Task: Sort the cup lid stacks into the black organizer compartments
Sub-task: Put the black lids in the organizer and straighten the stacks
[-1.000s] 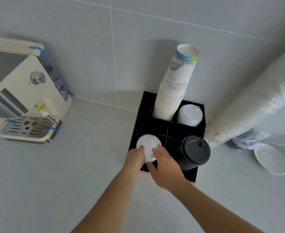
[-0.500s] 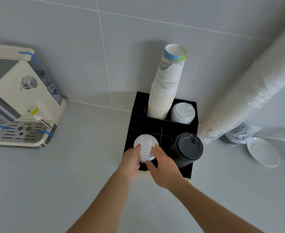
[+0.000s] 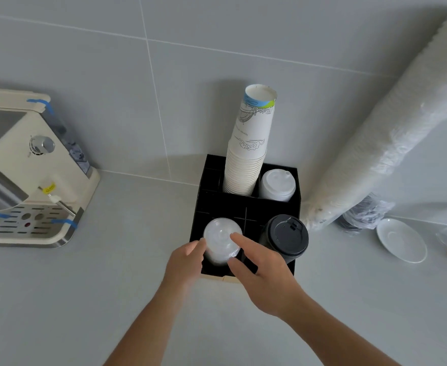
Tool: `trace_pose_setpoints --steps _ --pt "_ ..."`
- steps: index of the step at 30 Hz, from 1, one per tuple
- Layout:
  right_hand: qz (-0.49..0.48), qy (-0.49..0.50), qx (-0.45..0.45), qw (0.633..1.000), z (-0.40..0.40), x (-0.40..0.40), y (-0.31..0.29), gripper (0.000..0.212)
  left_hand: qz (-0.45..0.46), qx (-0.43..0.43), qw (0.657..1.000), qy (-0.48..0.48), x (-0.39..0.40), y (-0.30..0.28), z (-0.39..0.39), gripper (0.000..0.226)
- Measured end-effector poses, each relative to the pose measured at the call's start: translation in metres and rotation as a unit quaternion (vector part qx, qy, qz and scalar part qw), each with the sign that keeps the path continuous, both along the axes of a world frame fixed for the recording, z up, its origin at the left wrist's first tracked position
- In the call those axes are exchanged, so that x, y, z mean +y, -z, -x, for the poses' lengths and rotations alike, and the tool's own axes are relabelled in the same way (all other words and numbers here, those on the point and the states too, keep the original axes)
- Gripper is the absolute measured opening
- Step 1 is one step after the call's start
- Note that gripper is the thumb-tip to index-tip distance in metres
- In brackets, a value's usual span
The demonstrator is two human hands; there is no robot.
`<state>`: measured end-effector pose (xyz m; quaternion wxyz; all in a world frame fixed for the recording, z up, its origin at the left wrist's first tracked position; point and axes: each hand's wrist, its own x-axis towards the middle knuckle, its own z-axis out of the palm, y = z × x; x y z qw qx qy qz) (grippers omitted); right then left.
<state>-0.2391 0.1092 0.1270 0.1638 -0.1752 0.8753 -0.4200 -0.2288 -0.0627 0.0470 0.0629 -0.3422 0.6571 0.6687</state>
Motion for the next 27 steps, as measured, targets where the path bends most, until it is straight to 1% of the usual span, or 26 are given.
trace_pose_setpoints --steps 2,6,8,10,11,14,16,18,21,24,25,27 --pt "0.029 0.011 0.021 0.999 0.004 0.006 -0.020 0.042 0.026 0.033 0.999 -0.003 -0.004 -0.009 -0.005 0.005" --pt "0.107 0.075 0.045 0.990 0.024 0.025 -0.056 0.030 0.062 0.092 0.994 -0.003 -0.004 -0.033 0.002 0.012" --pt "0.137 0.103 0.061 0.983 0.041 0.035 -0.069 0.028 0.074 0.117 0.990 0.006 -0.003 -0.044 0.013 0.011" --pt "0.144 0.126 0.070 0.979 0.060 0.042 -0.074 0.025 0.082 0.131 0.988 0.012 0.000 -0.051 0.026 0.016" --pt "0.137 0.137 0.075 0.978 0.072 0.045 -0.073 0.024 0.083 0.133 0.987 0.020 0.003 -0.051 0.036 0.016" --pt "0.058 0.137 0.090 0.985 0.106 0.049 -0.064 0.024 0.111 0.137 0.982 0.074 0.015 -0.051 0.060 0.014" --pt "-0.007 0.134 0.085 0.987 0.128 0.051 -0.053 0.030 0.119 0.144 0.977 0.106 0.024 -0.050 0.076 0.016" --pt "-0.068 0.128 0.070 0.987 0.151 0.055 -0.039 0.038 0.130 0.157 0.969 0.142 0.035 -0.054 0.092 0.016" --pt "-0.175 0.099 0.062 0.978 0.179 0.061 -0.023 0.051 0.150 0.180 0.951 0.202 0.049 -0.059 0.113 0.005" --pt "-0.215 0.080 0.035 0.973 0.198 0.065 -0.014 0.069 0.157 0.174 0.939 0.252 0.061 -0.057 0.132 0.004" --pt "-0.219 0.071 0.025 0.973 0.203 0.065 -0.011 0.076 0.164 0.170 0.935 0.264 0.064 -0.056 0.136 0.009" --pt "-0.232 0.047 0.008 0.971 0.211 0.064 -0.007 0.086 0.169 0.159 0.934 0.273 0.072 -0.051 0.144 0.028"
